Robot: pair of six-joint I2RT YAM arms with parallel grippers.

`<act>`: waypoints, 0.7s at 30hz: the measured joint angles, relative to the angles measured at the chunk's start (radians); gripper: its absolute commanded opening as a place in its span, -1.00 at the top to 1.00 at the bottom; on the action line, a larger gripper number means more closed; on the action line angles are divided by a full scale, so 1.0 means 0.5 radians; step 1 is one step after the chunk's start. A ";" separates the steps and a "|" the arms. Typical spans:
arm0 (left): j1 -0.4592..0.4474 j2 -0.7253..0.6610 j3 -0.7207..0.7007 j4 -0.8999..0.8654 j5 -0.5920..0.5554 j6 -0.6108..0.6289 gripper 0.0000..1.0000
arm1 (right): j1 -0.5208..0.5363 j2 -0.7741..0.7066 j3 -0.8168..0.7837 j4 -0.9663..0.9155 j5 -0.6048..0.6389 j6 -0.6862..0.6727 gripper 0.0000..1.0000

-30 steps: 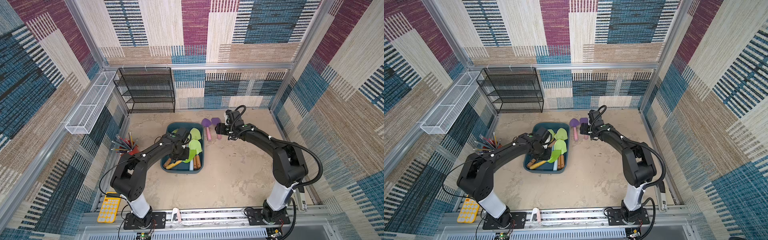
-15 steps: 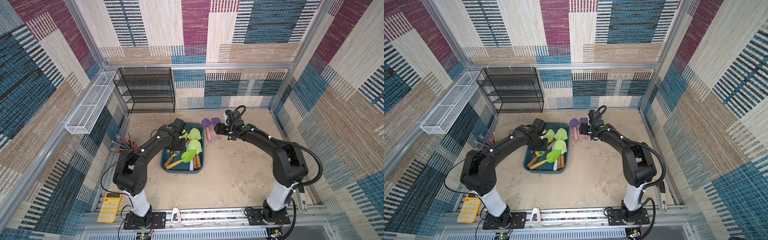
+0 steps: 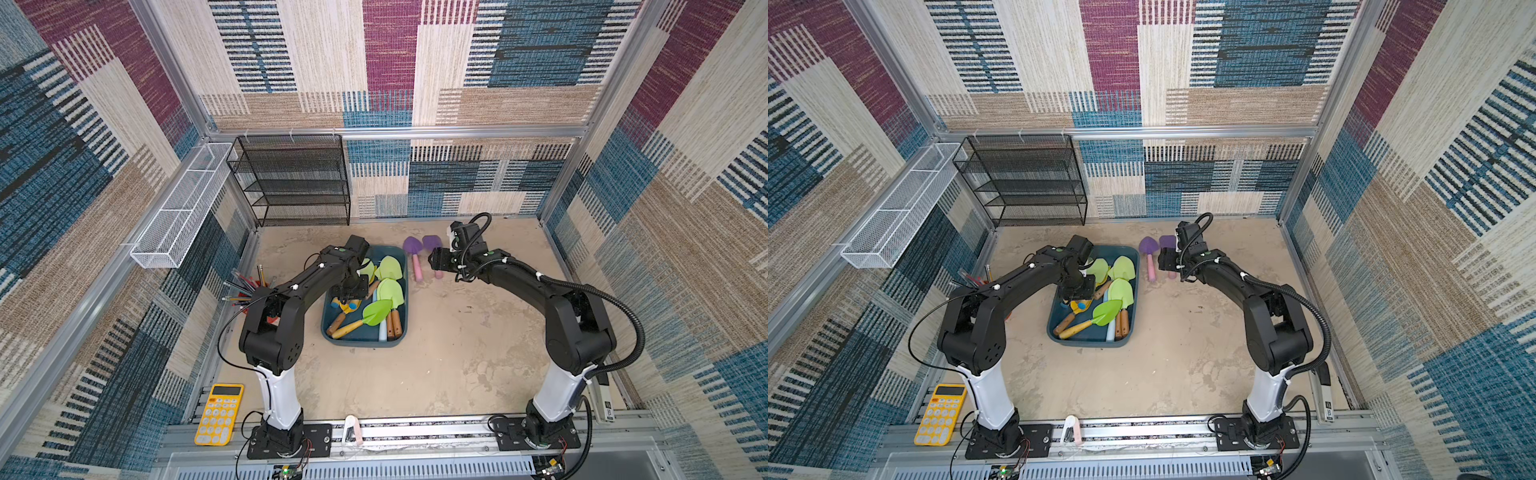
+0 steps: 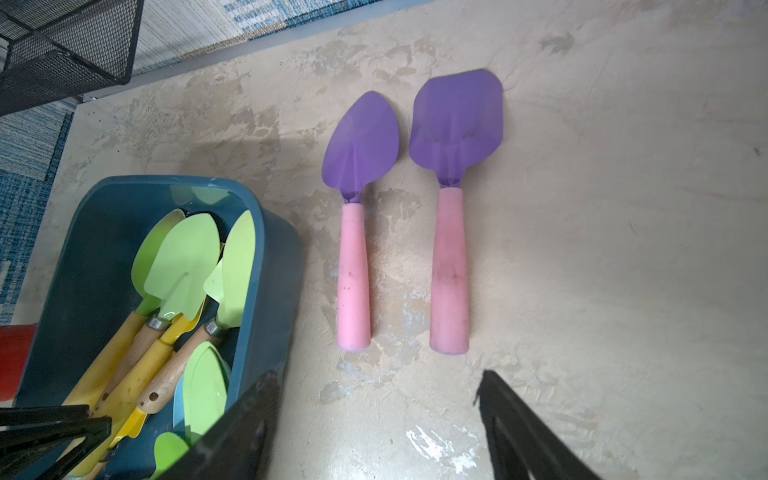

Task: Take the shovel out of the storage box
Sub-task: Pick up the shovel from the storage box.

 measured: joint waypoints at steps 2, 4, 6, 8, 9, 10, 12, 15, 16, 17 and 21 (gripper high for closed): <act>0.008 -0.033 -0.035 0.012 -0.011 -0.005 0.19 | 0.002 0.000 -0.008 0.005 -0.001 0.000 -0.55; 0.025 -0.087 -0.081 0.043 -0.011 -0.006 0.18 | 0.004 0.000 -0.017 0.010 -0.001 0.000 -0.54; 0.055 -0.116 -0.095 0.055 -0.011 -0.013 0.18 | 0.007 0.000 -0.023 0.010 -0.002 0.000 -0.54; 0.087 -0.114 -0.095 0.082 -0.011 -0.014 0.19 | 0.007 0.000 -0.024 0.011 -0.005 0.000 -0.54; 0.100 -0.108 -0.095 0.085 -0.010 -0.014 0.20 | 0.007 0.000 -0.024 0.012 -0.014 0.000 -0.54; 0.116 -0.099 -0.093 0.086 -0.011 -0.014 0.21 | 0.009 0.000 -0.024 0.012 -0.015 0.000 -0.54; 0.133 -0.073 -0.081 0.089 -0.010 -0.014 0.22 | 0.011 0.000 -0.024 0.012 -0.015 0.000 -0.54; 0.138 -0.018 -0.056 0.101 -0.002 -0.013 0.24 | 0.014 0.000 -0.025 0.013 -0.016 0.000 -0.54; 0.143 0.002 -0.048 0.104 0.005 -0.012 0.24 | 0.016 0.000 -0.026 0.013 -0.016 0.000 -0.54; 0.143 0.014 -0.042 0.106 0.016 -0.011 0.24 | 0.018 0.000 -0.029 0.017 -0.016 0.000 -0.54; 0.143 0.055 -0.035 0.116 0.059 -0.011 0.27 | 0.021 0.000 -0.038 0.018 -0.016 0.001 -0.54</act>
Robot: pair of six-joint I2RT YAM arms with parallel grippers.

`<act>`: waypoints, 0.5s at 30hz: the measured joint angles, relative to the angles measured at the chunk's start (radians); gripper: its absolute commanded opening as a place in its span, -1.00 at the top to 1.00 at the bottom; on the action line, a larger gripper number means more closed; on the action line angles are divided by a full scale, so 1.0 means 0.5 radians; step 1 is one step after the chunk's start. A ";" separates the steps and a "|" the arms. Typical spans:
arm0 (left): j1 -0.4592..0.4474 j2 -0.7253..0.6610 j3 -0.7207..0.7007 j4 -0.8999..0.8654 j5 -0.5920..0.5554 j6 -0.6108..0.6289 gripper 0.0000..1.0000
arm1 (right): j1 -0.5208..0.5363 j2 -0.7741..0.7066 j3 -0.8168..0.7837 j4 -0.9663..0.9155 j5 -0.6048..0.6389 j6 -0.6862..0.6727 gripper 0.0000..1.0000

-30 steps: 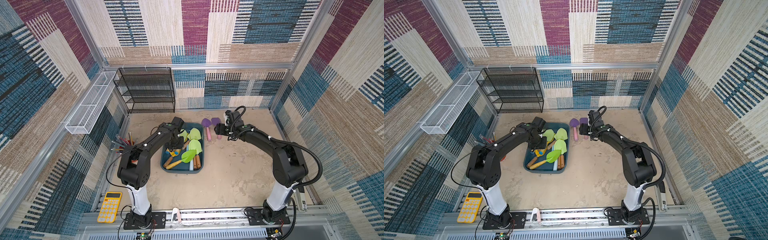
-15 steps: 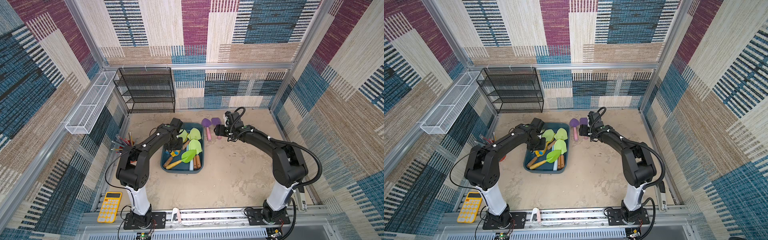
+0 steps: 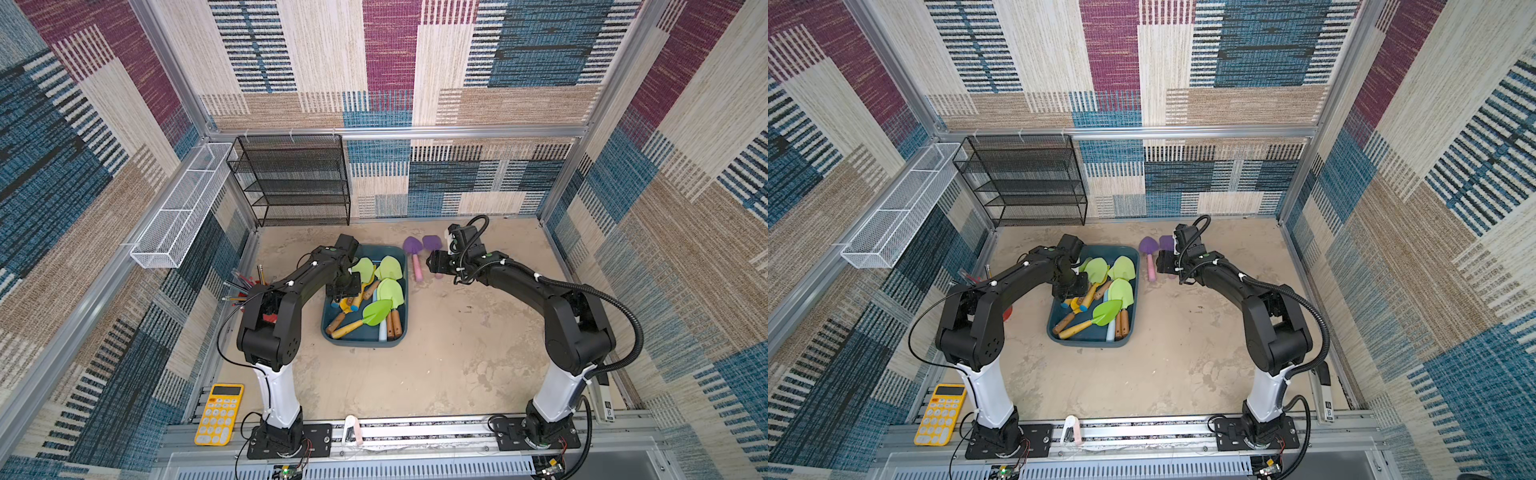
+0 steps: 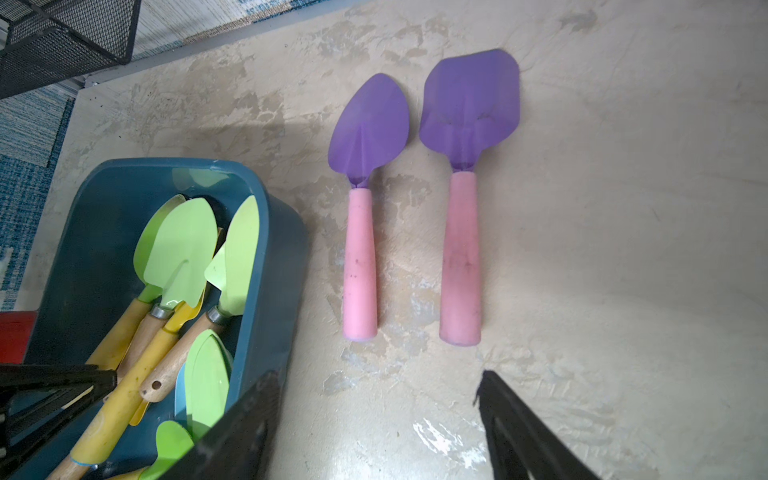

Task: Take the shovel out of the storage box
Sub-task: Pick up the shovel from the storage box.

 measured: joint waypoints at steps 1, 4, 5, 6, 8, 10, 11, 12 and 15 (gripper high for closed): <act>0.000 0.008 0.001 0.001 0.008 0.002 0.27 | 0.002 0.000 -0.002 0.000 0.000 0.005 -0.54; -0.002 0.037 0.005 -0.001 0.014 0.005 0.28 | 0.002 0.000 -0.008 0.008 -0.001 0.007 -0.54; -0.002 0.047 0.009 0.002 0.016 0.005 0.28 | 0.002 0.000 -0.008 0.007 -0.001 0.008 -0.54; -0.002 0.059 0.011 0.005 0.018 0.005 0.28 | 0.002 0.001 -0.008 0.008 -0.001 0.013 -0.54; -0.002 0.082 0.017 0.005 0.023 0.005 0.28 | 0.002 0.001 -0.008 0.011 -0.001 0.013 -0.54; -0.007 0.106 0.024 0.006 0.023 0.006 0.28 | 0.003 0.002 -0.008 0.017 -0.002 0.013 -0.54; -0.010 0.114 0.025 0.006 0.021 0.006 0.28 | 0.003 0.002 -0.008 0.017 -0.005 0.013 -0.54; -0.013 0.124 0.030 0.003 0.020 0.007 0.28 | 0.004 0.002 -0.008 0.018 -0.014 0.013 -0.54; -0.025 0.145 0.043 -0.002 -0.002 0.008 0.31 | 0.006 0.003 -0.008 0.021 -0.016 0.013 -0.54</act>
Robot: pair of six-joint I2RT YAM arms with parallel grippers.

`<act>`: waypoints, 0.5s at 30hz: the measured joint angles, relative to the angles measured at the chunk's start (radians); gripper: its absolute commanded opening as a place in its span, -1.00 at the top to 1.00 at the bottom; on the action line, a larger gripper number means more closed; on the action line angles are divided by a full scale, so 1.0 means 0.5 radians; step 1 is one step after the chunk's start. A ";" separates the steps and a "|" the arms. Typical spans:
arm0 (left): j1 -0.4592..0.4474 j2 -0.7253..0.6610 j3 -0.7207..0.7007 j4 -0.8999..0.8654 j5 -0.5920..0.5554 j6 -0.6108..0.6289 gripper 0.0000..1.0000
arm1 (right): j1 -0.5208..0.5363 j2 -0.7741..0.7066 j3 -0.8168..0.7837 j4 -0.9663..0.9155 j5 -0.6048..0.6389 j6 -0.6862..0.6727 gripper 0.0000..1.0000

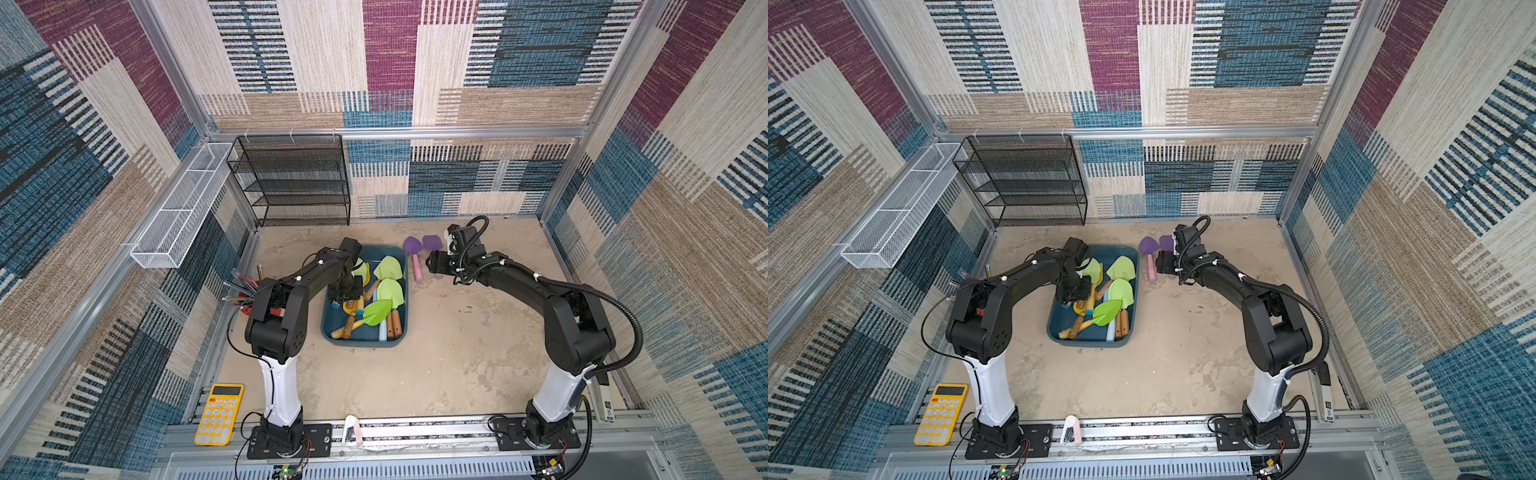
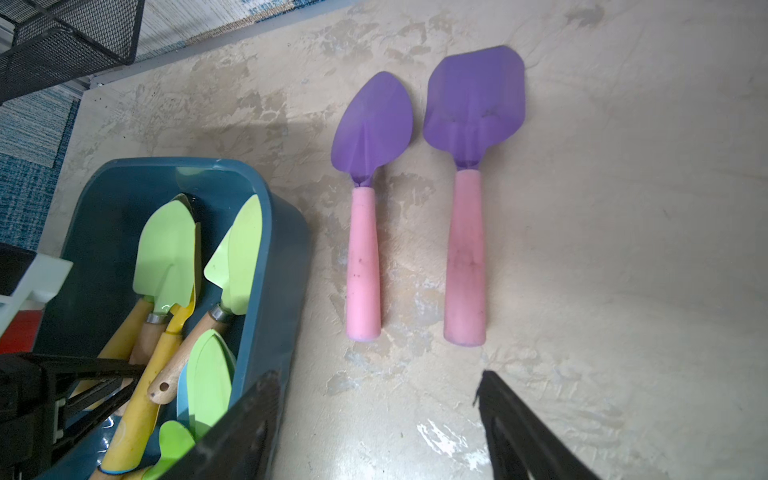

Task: Take the shovel out of the storage box
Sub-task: Pick up the shovel from the storage box.

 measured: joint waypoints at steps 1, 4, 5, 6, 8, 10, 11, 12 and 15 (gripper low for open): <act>-0.004 0.006 0.004 0.000 -0.005 0.001 0.32 | 0.001 0.001 0.000 0.000 0.000 0.001 -0.54; -0.013 0.025 0.011 0.000 -0.011 0.005 0.38 | 0.005 0.003 0.000 0.001 -0.002 0.001 -0.54; -0.016 0.033 0.014 0.002 -0.013 0.006 0.40 | 0.005 0.003 0.000 0.002 -0.002 0.001 -0.54; -0.018 0.038 0.014 0.002 -0.014 0.006 0.42 | 0.005 0.003 0.000 0.002 -0.003 0.001 -0.53; -0.024 0.045 0.018 -0.001 -0.021 0.006 0.44 | 0.007 0.003 0.000 0.002 -0.003 0.002 -0.53; -0.028 0.056 0.022 -0.002 -0.030 0.006 0.46 | 0.007 0.003 0.000 0.002 -0.003 0.003 -0.53; -0.030 0.061 0.025 -0.003 -0.036 0.006 0.48 | 0.007 0.003 0.000 0.002 -0.003 0.007 -0.53; -0.032 0.066 0.028 -0.005 -0.040 0.006 0.52 | 0.007 0.003 0.000 0.002 -0.003 0.007 -0.53; -0.033 0.076 0.033 -0.008 -0.045 0.006 0.69 | 0.007 0.003 0.000 0.002 -0.003 0.007 -0.53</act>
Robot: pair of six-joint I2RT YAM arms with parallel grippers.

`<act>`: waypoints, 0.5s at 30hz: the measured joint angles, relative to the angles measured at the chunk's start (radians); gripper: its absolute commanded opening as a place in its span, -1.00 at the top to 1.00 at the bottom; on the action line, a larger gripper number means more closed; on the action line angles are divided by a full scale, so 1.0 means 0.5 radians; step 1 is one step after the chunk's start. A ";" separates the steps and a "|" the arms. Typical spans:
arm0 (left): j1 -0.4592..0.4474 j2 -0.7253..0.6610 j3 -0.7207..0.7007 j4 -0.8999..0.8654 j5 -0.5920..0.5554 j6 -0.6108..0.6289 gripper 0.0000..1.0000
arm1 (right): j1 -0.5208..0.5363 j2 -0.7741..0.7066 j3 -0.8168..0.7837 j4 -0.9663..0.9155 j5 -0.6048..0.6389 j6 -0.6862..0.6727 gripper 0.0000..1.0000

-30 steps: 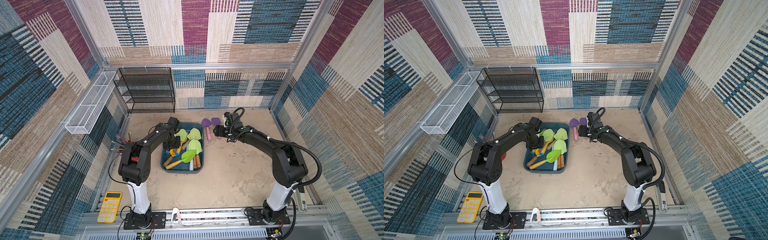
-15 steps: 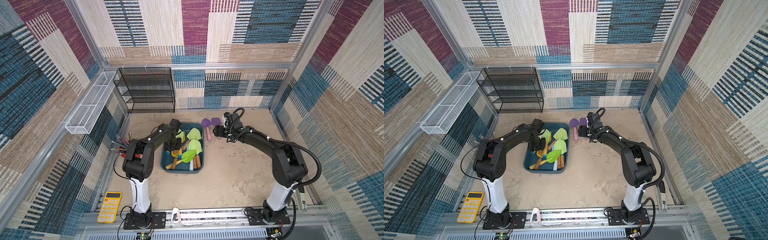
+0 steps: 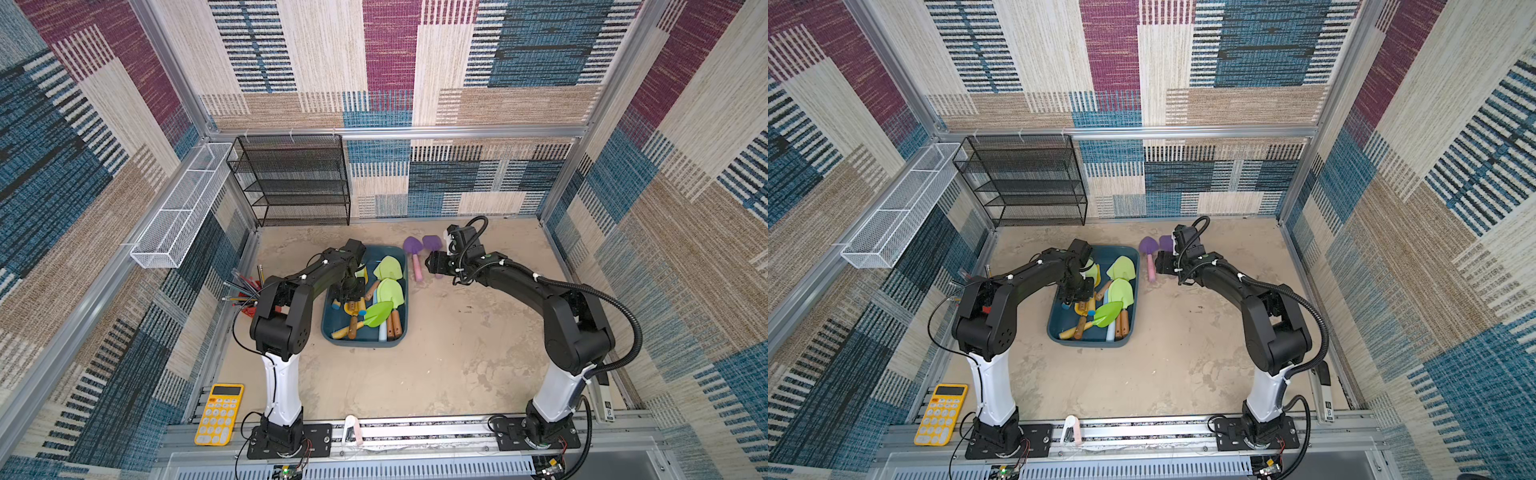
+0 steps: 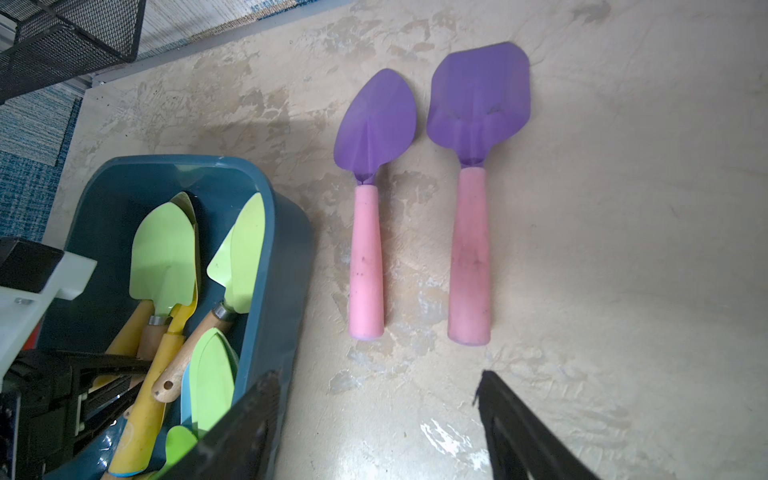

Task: Take the shovel out of the storage box
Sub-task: Pick up the shovel from the storage box.

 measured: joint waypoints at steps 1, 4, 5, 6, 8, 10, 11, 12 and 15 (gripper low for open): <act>0.000 0.002 0.001 0.002 -0.001 0.000 0.77 | 0.000 0.000 0.000 0.000 0.000 0.000 -0.53; 0.000 0.004 0.004 0.001 -0.001 0.000 0.97 | 0.000 -0.001 0.000 0.000 0.000 0.000 -0.53; 0.000 0.004 0.005 0.000 -0.002 0.000 1.00 | 0.000 -0.002 0.000 0.000 0.001 0.000 -0.53; 0.000 0.004 0.009 -0.004 -0.002 0.000 1.00 | 0.000 -0.005 0.000 -0.001 0.001 0.000 -0.53; 0.000 -0.010 0.009 -0.007 0.000 -0.002 1.00 | 0.000 -0.018 0.000 -0.001 0.002 0.000 -0.53; 0.000 -0.040 0.008 -0.013 0.009 -0.002 1.00 | 0.000 -0.038 0.000 -0.001 0.002 0.000 -0.53; 0.000 -0.069 0.007 -0.024 0.026 -0.010 1.00 | 0.000 -0.048 0.000 -0.001 0.003 0.000 -0.53; 0.000 -0.099 0.007 -0.031 0.035 -0.009 1.00 | 0.000 -0.056 0.001 -0.001 0.003 0.000 -0.53; 0.000 -0.208 0.007 -0.024 0.095 -0.015 0.99 | 0.000 -0.080 0.003 -0.001 0.003 0.000 -0.53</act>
